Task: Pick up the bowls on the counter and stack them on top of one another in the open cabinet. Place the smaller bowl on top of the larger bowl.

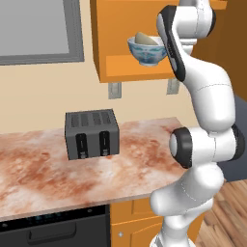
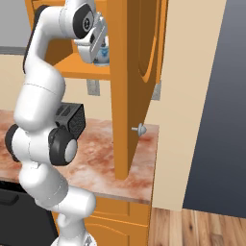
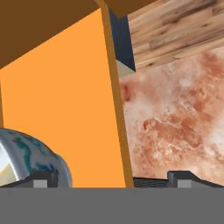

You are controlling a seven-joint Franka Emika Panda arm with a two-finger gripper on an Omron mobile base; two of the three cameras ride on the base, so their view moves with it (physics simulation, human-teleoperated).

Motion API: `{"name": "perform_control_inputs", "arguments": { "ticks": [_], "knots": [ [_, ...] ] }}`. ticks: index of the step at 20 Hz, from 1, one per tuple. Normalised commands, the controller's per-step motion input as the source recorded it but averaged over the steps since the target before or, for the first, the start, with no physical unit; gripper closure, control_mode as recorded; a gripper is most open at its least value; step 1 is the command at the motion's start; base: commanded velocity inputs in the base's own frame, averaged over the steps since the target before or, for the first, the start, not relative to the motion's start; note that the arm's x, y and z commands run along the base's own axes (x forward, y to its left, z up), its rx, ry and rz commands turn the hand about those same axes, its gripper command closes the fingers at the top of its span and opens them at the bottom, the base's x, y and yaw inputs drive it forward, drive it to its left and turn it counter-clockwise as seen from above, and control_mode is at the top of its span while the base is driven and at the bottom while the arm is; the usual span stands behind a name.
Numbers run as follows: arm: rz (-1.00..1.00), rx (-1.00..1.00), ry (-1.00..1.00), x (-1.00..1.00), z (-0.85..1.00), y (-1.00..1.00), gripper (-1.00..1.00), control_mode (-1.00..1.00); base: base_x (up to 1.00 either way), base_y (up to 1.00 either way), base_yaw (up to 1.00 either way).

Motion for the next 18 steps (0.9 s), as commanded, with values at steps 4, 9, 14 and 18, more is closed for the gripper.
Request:
{"name": "perform_control_inputs", "arguments": {
  "ticks": [4,9,14,18],
  "knots": [
    [0.00,0.00,0.00,-0.58,-0.15,-0.05,-1.00,-1.00,0.00,0.00,0.00],
    [0.00,0.00,0.00,-0.64,-0.17,-0.07,-1.00,-1.00,0.00,0.00,0.00],
    [0.00,0.00,-0.03,-0.64,-0.11,-0.08,-1.00,-1.00,0.00,0.00,0.00],
    [0.00,0.00,-0.10,-0.59,-0.10,-0.07,-1.00,-1.00,0.00,0.00,0.00]
  ]
}}
